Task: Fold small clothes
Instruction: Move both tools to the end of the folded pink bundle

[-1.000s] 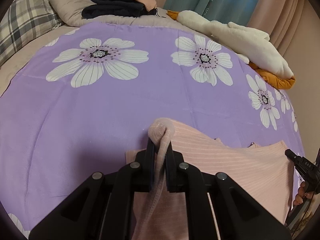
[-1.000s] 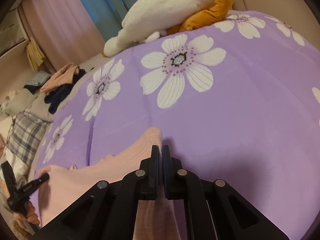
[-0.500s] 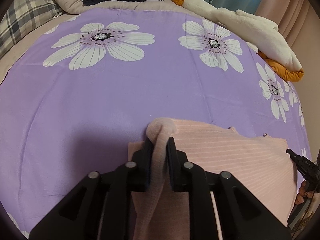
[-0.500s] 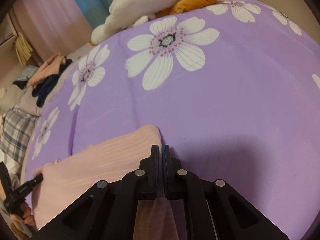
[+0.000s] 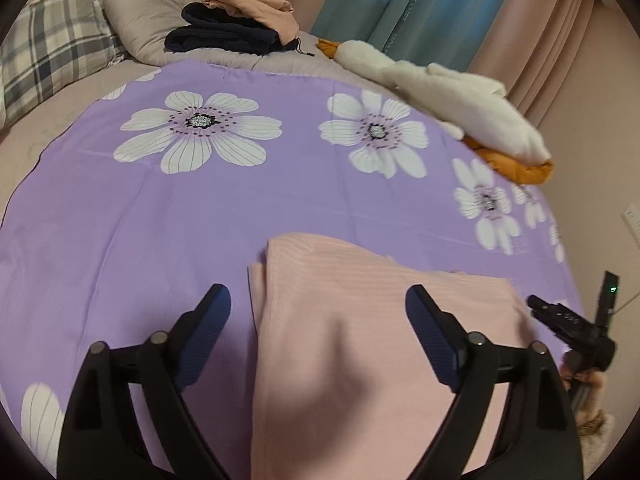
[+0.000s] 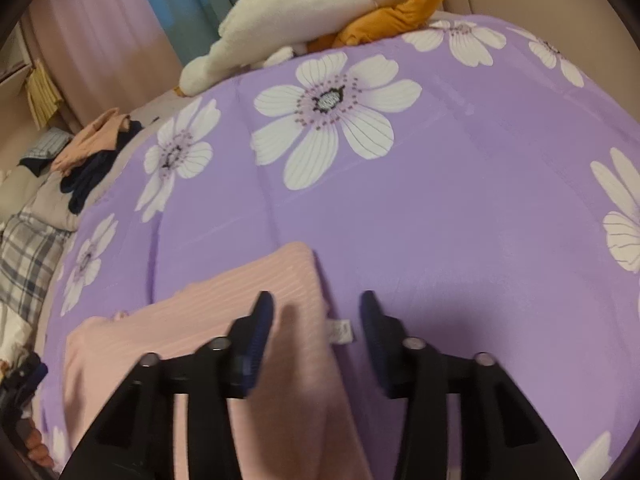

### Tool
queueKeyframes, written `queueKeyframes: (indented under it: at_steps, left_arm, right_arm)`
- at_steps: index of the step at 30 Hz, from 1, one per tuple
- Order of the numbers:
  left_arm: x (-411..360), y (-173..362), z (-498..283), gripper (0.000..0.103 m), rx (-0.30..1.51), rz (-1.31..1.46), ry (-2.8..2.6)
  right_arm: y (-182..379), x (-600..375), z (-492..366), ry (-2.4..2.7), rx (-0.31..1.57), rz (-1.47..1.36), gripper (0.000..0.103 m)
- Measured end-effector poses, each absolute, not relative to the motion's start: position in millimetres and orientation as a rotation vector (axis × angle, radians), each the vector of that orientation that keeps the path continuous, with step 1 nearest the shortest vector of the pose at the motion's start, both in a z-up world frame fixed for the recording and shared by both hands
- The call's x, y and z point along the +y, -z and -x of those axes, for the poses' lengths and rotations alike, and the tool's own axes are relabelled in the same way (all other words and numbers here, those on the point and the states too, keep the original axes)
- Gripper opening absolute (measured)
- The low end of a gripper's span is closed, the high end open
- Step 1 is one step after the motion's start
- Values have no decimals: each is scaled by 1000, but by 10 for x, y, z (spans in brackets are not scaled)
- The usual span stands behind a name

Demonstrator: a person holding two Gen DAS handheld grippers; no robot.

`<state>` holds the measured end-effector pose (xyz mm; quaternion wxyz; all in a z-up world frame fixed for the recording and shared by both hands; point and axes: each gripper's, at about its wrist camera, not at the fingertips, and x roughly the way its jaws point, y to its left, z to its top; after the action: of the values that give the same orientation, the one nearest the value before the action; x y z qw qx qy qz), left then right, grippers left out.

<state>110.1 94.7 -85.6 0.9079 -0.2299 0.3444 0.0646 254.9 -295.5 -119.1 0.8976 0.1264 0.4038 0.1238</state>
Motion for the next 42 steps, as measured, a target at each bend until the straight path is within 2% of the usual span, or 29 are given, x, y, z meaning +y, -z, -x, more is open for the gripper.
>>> queueKeyframes:
  at_steps: [1, 3, 9, 17, 30, 42]
  left_arm:
    - [944, 833, -1040, 92, 713, 484, -131]
    - [935, 792, -931, 93, 721, 494, -137]
    - [882, 812, -579, 94, 726, 530, -179]
    - [802, 1062, -301, 94, 771, 603, -147]
    - [632, 1468, -128, 94, 872, 588, -108]
    - [653, 1524, -114, 93, 859, 668, -21]
  right_arm:
    - [1150, -2952, -2503, -263, 828, -261, 56]
    - [1058, -2947, -2390, -273, 815, -257, 73]
    - [831, -3004, -2096, -293, 779, -288, 84]
    - [718, -3171, -1762, -255, 769, -333, 85]
    - [1471, -3338, -1135, -130, 889, -509, 85]
    - [1616, -3075, -939, -219, 916, -587, 85]
